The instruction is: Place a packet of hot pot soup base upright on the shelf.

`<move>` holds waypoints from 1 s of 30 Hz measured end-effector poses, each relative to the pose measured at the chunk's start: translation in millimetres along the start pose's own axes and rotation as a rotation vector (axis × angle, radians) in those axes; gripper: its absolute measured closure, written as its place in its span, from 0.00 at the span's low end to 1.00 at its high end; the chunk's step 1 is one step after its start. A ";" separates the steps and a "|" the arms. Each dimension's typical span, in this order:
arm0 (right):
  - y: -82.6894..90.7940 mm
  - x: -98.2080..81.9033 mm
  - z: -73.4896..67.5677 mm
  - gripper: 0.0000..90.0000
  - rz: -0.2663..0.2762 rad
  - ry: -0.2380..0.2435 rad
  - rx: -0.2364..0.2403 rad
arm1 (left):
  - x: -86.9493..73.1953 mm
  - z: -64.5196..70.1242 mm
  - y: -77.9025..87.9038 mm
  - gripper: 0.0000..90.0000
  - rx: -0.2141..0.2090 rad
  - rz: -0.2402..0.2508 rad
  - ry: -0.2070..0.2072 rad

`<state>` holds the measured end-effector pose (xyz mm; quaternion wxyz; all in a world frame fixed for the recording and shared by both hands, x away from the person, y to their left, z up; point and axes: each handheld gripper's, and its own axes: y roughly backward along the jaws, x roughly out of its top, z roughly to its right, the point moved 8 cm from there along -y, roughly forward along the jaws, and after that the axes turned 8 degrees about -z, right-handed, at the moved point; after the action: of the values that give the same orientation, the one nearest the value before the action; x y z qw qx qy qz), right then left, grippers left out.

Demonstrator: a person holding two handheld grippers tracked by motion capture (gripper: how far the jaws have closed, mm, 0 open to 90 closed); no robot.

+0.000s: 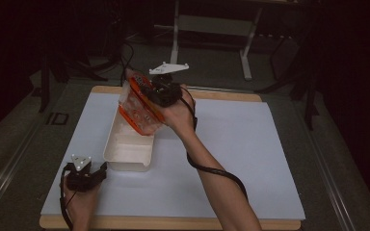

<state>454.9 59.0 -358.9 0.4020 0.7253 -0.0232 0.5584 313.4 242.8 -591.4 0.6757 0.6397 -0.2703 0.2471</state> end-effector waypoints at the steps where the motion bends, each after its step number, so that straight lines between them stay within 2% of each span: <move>1: -3.1 -1.2 0.3 1.00 -0.010 -0.001 -0.001 | 0.0 0.0 -0.1 0.47 0.000 0.001 0.001; 8: -27.2 -9.8 -0.9 1.00 -0.080 0.009 -0.003 | 0.1 -0.1 -0.2 0.47 -0.003 0.001 0.007; 11: -32.1 -8.8 -0.9 1.00 -0.086 -0.014 0.015 | 0.0 -0.4 -0.2 0.47 -0.004 0.000 0.007; 16: -42.0 -12.2 2.3 1.00 -0.118 -0.029 0.015 | -0.1 -0.2 0.0 0.47 -0.003 0.002 0.007; 19: -47.3 -12.1 5.2 1.00 -0.112 -0.097 0.068 | -0.1 -0.5 -0.1 0.47 -0.005 0.001 0.009; 21: -50.6 -12.0 7.6 1.00 -0.123 -0.099 0.056 | -0.2 -0.3 -0.3 0.47 -0.005 0.000 0.008; 24: -54.6 -10.2 10.0 1.00 -0.136 -0.128 0.071 | -0.3 -0.1 -0.5 0.47 -0.006 -0.002 0.005; 27: -58.1 -9.5 10.9 1.00 -0.145 -0.135 0.074 | -0.3 -0.3 -0.2 0.47 -0.005 0.000 0.006; 29: -64.5 -9.8 11.7 1.00 -0.162 -0.179 0.102 | -0.4 -0.3 -0.2 0.47 -0.008 0.000 0.011; 30: -67.1 -10.5 12.5 1.00 -0.170 -0.191 0.094 | -0.4 -0.5 -0.3 0.47 -0.009 0.000 0.010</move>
<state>493.3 92.4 -405.6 0.4093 0.7925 0.0265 0.4513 313.2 243.2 -591.9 0.6799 0.6355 -0.2678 0.2492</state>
